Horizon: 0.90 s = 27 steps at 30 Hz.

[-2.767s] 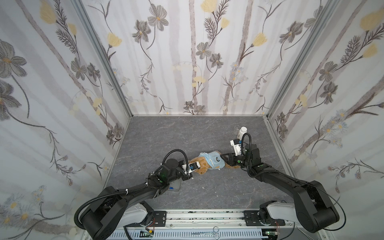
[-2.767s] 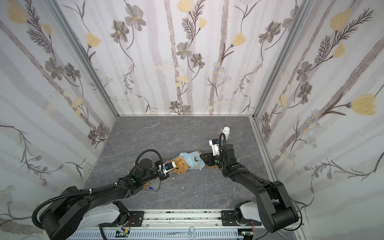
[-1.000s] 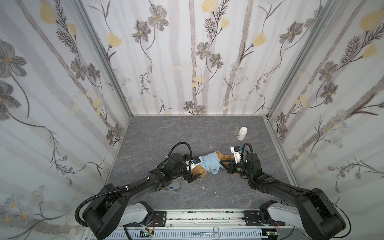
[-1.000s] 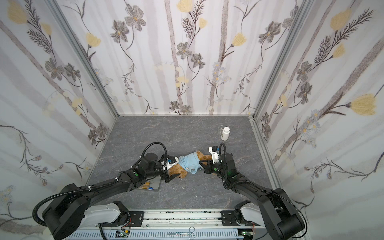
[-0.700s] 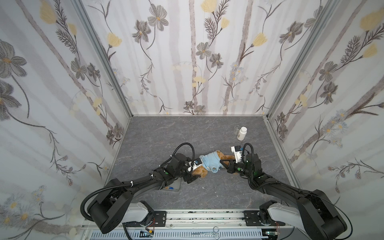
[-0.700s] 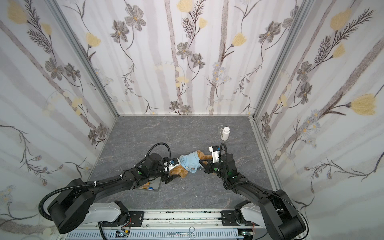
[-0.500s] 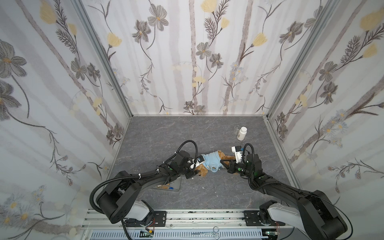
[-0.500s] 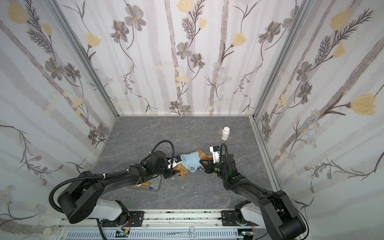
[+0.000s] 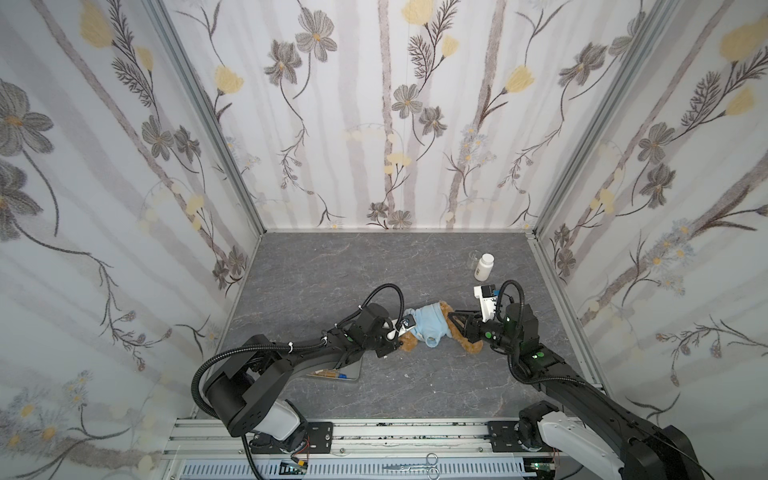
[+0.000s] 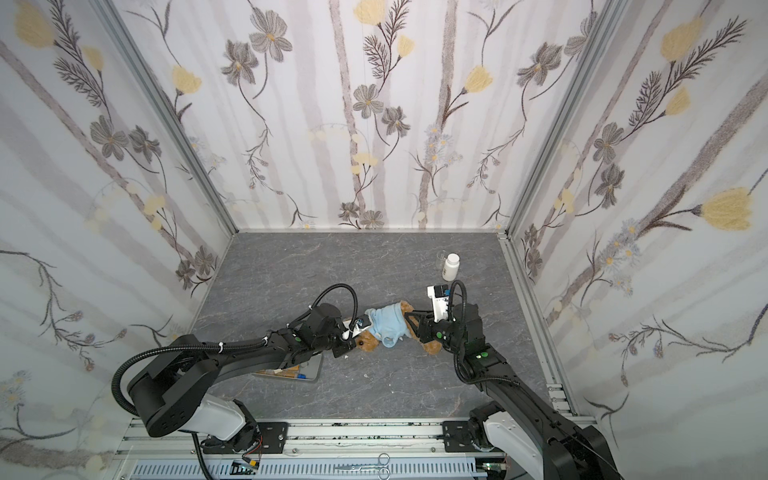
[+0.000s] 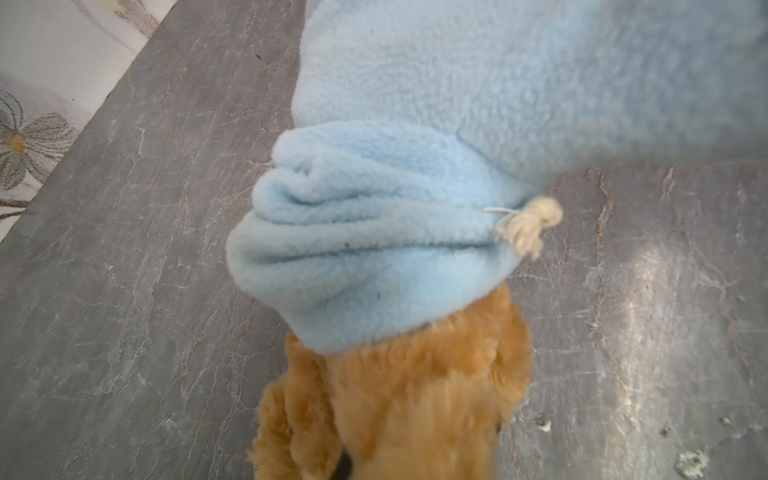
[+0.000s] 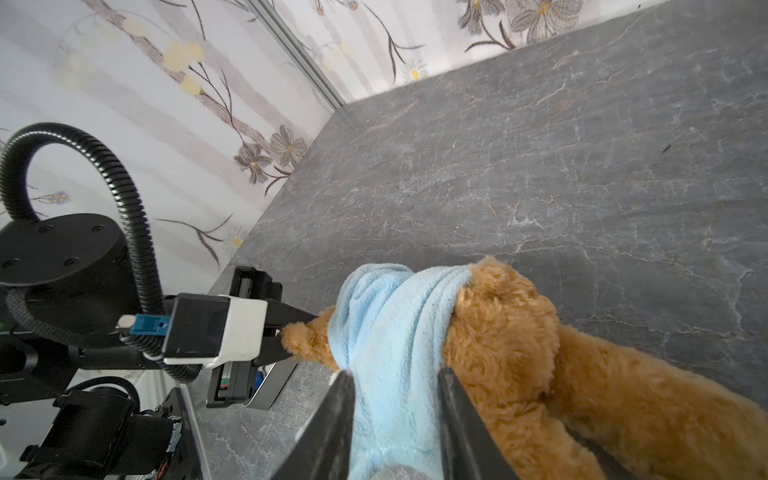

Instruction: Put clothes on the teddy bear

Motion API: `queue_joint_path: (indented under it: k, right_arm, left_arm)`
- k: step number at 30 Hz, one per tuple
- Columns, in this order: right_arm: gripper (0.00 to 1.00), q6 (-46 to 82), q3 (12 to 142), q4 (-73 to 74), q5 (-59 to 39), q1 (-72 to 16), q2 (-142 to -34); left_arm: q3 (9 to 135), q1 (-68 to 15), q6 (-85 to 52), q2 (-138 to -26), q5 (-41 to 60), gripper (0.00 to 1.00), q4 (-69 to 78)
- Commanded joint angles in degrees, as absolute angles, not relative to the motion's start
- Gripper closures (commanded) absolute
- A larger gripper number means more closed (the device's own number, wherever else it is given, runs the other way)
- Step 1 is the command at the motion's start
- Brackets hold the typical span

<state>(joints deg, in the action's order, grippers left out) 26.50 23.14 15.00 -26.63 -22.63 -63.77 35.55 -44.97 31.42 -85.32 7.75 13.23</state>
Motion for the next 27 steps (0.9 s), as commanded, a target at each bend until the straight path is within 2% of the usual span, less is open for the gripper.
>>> queue_joint_path:
  k: [1,7,15,27]
  right_arm:
    - [0.69,26.9,27.5,9.9,-27.3,-23.7,-67.4]
    - [0.76,27.4,31.5,7.1,-26.9,-24.1,-73.6]
    - [0.79,27.7,33.3,8.7,-27.4,-24.7,-78.0]
    - [0.74,27.2,33.7,9.1,-23.1,-24.7,-79.6]
  left_arm:
    - [35.0,-45.4,33.2,-84.8,6.0,1.00,14.6]
    - [34.7,-46.1,33.9,-84.8,4.5,1.00,14.8]
    - [34.6,-46.6,34.4,-84.6,3.9,1.00,14.8]
    - [34.5,-46.9,34.8,-84.4,3.6,1.00,14.8]
